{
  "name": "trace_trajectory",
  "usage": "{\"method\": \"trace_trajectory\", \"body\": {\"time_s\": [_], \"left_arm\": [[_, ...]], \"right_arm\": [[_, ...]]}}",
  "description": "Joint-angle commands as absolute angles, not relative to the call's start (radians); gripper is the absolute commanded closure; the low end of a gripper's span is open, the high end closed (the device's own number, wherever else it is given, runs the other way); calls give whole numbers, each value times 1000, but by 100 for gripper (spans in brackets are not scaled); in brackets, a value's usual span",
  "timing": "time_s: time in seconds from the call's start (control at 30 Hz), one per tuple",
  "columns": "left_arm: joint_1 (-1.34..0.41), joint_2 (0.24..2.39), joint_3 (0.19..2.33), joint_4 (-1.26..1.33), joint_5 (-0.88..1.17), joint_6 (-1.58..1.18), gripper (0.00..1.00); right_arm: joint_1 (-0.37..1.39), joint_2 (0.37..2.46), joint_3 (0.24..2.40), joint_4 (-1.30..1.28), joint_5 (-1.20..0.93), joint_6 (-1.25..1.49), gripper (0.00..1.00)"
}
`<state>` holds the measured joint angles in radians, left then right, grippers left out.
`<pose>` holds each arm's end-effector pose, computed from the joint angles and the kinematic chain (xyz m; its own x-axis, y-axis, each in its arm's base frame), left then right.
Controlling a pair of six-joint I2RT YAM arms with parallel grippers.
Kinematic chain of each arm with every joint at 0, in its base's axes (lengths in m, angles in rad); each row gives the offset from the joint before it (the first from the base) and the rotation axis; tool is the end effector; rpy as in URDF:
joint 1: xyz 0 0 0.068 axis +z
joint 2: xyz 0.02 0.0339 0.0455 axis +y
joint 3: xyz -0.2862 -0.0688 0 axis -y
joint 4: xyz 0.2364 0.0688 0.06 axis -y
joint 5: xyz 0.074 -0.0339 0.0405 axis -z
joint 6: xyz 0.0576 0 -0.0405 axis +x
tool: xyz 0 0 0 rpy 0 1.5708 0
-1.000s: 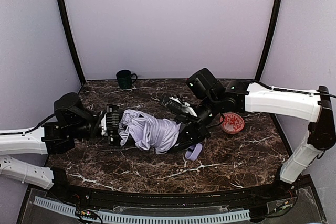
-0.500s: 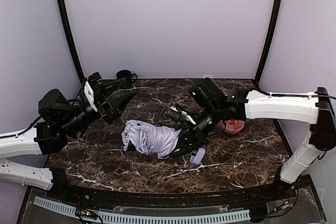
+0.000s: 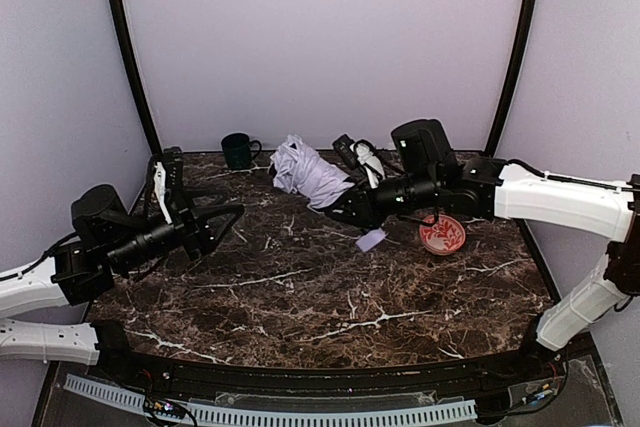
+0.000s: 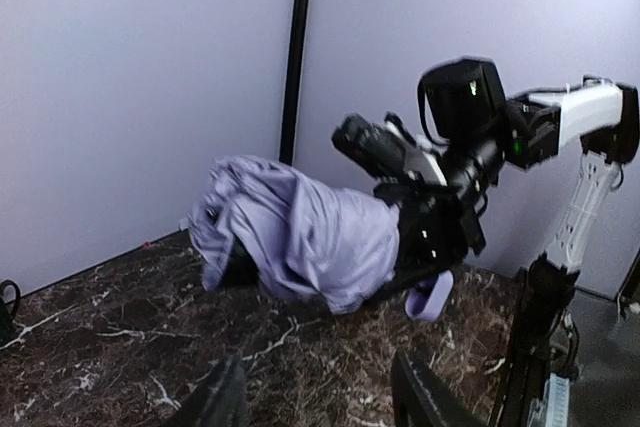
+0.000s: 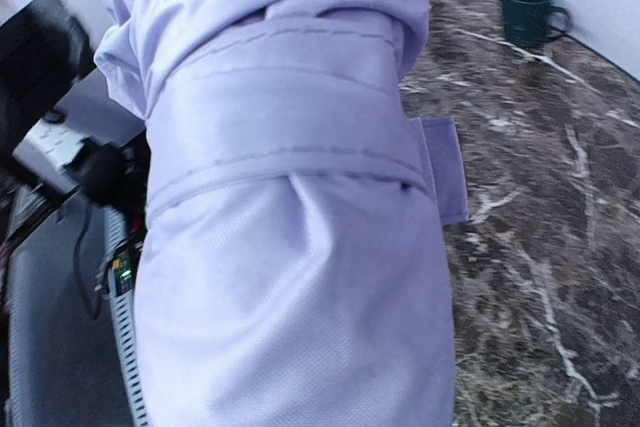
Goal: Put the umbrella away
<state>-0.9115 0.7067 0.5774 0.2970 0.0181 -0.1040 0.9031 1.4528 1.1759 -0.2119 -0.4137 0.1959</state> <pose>0.1059 -0.1384 0.3503 0.0185 -0.1933 -0.9810 0.8075 0.5814 -0.0994 0.1936 0.2829 0.3313 -0.4679 -0.3056 -0.8293 -0.8642 0.3545 0.3570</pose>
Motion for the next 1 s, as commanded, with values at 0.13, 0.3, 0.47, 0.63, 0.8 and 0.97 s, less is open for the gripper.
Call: {"method": "trace_trajectory", "body": {"time_s": [0.13,0.3,0.47,0.63,0.8,0.97], "left_arm": [[-911,869,532,492,54,-377,28],[-910,1021,577,679,40,-487,17],[-902,1071,615,674,-57,-504,5],[-902,1058,611,680,-21,-479,4],[-902,1030,595,620,-154,-596,2],[-919,916,591,638,-358,-733,1]], "right_arm": [[986,1500,1193,20,-25,247,100],[1073,1560,1160,174,9,277,100],[1151,1583,1077,368,-54,208,100],[1178,1586,1040,463,-42,161,100],[1206,1624,1070,436,221,180,100],[1215,1662,1145,300,508,312,100]]}}
